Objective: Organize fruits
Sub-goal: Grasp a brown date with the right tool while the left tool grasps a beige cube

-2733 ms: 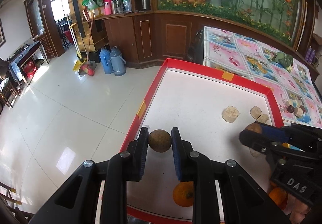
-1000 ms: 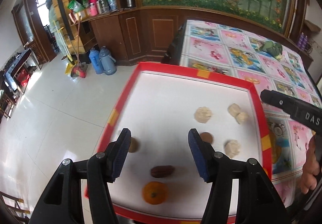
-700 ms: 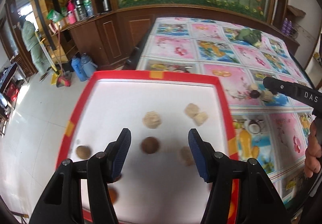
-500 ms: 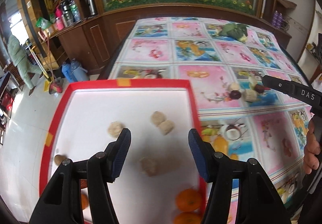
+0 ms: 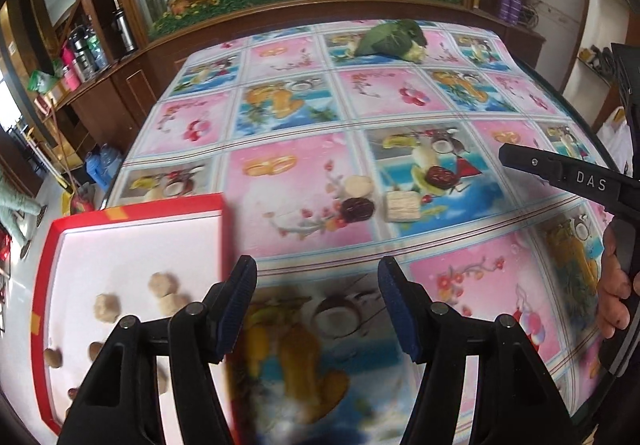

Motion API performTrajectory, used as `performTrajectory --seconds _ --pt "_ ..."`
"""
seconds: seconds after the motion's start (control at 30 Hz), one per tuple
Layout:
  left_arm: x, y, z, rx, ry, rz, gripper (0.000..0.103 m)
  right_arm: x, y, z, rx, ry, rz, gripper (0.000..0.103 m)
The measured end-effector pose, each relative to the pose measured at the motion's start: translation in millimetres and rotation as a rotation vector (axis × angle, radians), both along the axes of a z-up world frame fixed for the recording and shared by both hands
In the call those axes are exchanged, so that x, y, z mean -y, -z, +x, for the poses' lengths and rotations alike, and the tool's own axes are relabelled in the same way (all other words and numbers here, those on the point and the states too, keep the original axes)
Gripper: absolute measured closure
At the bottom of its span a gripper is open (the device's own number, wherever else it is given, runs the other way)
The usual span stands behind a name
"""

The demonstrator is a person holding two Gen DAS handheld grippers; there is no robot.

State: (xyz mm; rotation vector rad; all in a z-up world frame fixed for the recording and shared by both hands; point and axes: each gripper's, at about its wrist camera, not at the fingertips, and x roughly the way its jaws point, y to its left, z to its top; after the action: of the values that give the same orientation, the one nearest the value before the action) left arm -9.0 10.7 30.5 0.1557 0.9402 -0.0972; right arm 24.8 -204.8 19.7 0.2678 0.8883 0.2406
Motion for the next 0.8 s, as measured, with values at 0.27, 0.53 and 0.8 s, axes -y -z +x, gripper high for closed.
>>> performTrajectory --seconds 0.27,0.53,0.8 --pt "23 14 19 -0.023 0.032 -0.007 0.040 -8 14 7 -0.022 -0.064 -0.021 0.064" --pt "24 19 24 -0.040 0.045 -0.025 0.040 -42 10 17 -0.002 -0.151 -0.052 0.064" --pt "11 15 28 -0.029 0.009 -0.016 0.040 -65 20 28 -0.028 -0.187 -0.107 0.064"
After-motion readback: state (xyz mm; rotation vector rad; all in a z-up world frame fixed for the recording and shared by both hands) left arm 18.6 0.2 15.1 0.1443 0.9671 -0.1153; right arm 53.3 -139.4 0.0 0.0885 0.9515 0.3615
